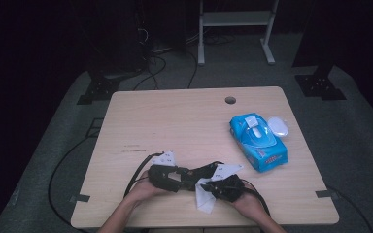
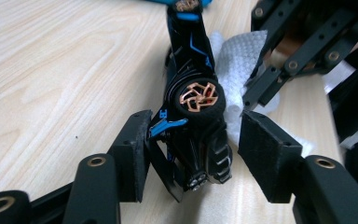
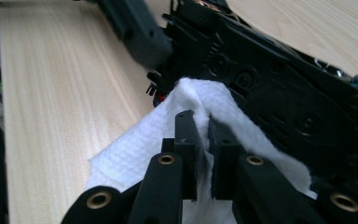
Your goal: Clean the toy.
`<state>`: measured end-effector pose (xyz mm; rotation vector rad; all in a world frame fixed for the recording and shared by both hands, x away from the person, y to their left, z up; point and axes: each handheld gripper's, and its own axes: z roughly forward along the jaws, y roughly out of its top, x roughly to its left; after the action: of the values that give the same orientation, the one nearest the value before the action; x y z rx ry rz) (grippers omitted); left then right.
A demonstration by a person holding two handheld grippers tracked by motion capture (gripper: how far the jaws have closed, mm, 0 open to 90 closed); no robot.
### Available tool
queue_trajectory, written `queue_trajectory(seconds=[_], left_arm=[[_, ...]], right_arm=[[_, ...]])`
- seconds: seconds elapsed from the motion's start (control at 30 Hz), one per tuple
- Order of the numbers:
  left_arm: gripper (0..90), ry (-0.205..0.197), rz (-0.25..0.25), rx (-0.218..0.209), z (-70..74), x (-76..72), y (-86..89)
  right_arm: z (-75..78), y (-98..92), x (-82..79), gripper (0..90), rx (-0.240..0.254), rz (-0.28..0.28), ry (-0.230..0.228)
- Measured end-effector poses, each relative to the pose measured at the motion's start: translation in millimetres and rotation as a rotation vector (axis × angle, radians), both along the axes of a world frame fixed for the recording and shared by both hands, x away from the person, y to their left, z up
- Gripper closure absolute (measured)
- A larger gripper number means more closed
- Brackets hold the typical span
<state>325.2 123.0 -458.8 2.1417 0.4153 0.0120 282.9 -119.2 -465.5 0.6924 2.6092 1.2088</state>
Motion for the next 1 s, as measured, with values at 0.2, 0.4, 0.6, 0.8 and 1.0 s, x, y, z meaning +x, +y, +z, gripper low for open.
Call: queue_trajectory(seconds=[0.2, 0.4, 0.6, 0.8, 1.0], left_arm=[[52.9, -0.110, 0.012, 0.046, 3.9, -2.7, -8.8], [56.4, -0.196, 0.040, 0.080, 7.1, 1.2, -6.7], [56.1, -0.232, 0.045, 0.101, 7.1, 0.9, -6.8], [55.9, -0.239, 0.059, 0.109, 7.3, 6.7, -8.9], [52.9, -0.209, 0.101, 0.095, 4.0, 8.2, -5.0]], right_arm=[[-4.1, 3.4, 5.8, 83.3, -0.017, -0.020, 0.009], [-0.2, 2.6, 17.5, 83.2, -0.004, -0.054, -0.003], [18.7, -18.1, 18.4, 83.2, 0.055, -0.101, -0.016], [48.7, -14.3, 24.2, 83.1, 0.132, -0.109, -0.061], [53.6, 15.0, 37.9, 83.0, 0.092, -0.082, -0.076]])
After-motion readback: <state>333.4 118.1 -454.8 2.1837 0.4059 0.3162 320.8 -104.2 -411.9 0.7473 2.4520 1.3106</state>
